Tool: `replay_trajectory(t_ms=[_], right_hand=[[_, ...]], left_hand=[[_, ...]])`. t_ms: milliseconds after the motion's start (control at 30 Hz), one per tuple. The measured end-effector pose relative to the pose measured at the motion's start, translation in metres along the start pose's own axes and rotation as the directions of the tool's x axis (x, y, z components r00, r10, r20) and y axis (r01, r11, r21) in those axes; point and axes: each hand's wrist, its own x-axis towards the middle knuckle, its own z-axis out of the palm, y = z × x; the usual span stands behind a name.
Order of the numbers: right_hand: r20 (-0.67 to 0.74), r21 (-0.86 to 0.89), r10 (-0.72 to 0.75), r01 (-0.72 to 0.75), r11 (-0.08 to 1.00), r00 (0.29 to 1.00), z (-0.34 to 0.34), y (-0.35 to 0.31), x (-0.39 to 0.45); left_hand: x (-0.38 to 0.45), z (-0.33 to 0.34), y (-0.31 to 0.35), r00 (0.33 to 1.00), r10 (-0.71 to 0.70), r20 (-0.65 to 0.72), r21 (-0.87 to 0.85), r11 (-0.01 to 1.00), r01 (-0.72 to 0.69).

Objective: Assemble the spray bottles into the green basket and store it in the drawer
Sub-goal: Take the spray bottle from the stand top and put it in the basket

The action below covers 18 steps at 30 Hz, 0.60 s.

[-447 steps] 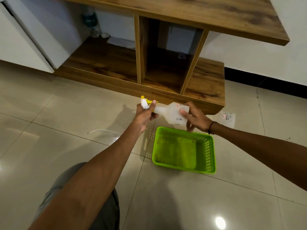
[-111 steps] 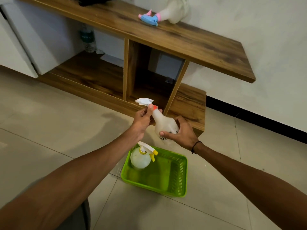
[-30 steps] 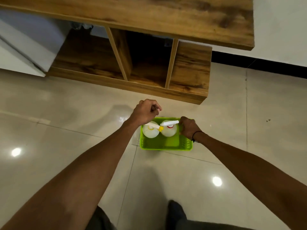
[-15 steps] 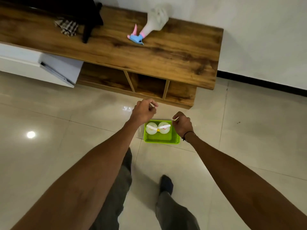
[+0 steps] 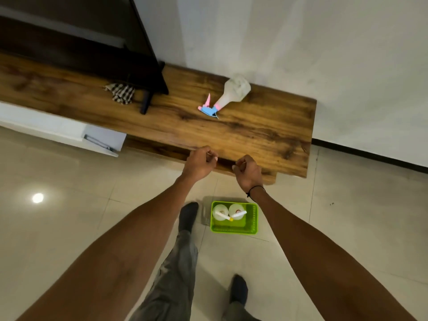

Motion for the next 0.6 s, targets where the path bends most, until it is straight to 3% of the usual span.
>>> replay_trajectory(t_ms=[367, 600], right_hand=[[-0.029, 0.085, 0.088, -0.085, 0.993, 0.996, 0.024, -0.069, 0.103], [-0.082, 0.227, 0.189, -0.167, 0.959, 0.978, 0.044, -0.083, 0.165]], left_hand=[[0.108, -0.049, 0.02, 0.999, -0.04, -0.026, 0.075, 0.996, 0.042], [0.174, -0.061, 0.025, 0.999, 0.022, -0.031, 0.065, 0.998, -0.02]])
